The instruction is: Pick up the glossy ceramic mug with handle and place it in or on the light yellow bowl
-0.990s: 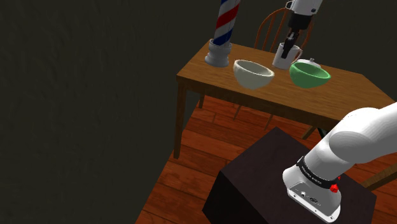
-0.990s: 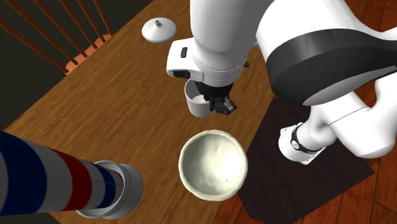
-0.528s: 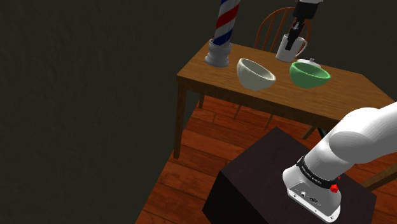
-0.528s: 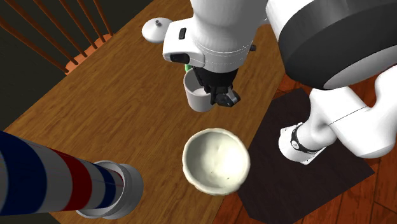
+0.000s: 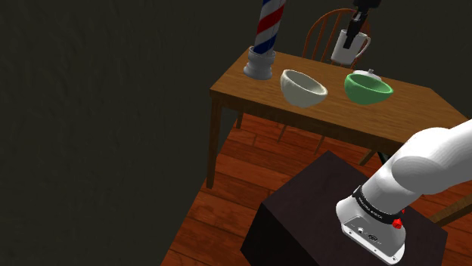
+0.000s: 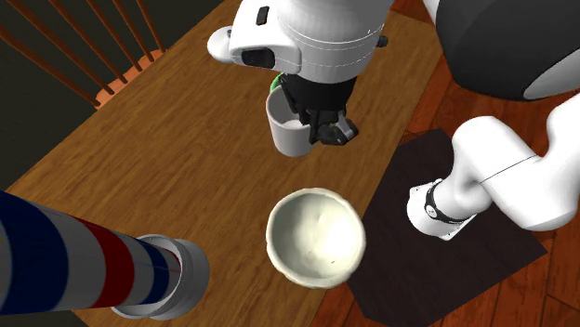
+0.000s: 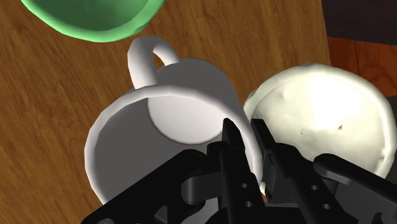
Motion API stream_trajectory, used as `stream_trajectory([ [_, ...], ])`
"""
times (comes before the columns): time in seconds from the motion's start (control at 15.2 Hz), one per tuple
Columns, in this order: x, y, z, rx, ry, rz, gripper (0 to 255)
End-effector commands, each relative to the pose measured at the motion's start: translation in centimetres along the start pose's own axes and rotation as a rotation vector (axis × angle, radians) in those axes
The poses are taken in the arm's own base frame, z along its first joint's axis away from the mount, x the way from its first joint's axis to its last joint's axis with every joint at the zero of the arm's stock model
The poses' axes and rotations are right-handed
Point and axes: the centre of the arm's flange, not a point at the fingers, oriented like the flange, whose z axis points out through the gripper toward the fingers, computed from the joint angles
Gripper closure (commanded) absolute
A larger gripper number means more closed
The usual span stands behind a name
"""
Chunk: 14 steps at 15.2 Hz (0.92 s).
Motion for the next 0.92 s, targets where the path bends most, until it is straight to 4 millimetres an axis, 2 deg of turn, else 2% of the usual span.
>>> stream_trajectory([
  [0.0,1.0,-1.7,-0.6,0.000,0.000,0.000,255],
  [0.53,6.2,-10.6,-3.1,0.000,0.000,0.000,255],
  [0.59,7.1,-12.2,-3.5,0.000,0.000,0.000,255],
  [0.86,7.2,-12.3,-1.4,0.000,0.000,0.000,255],
])
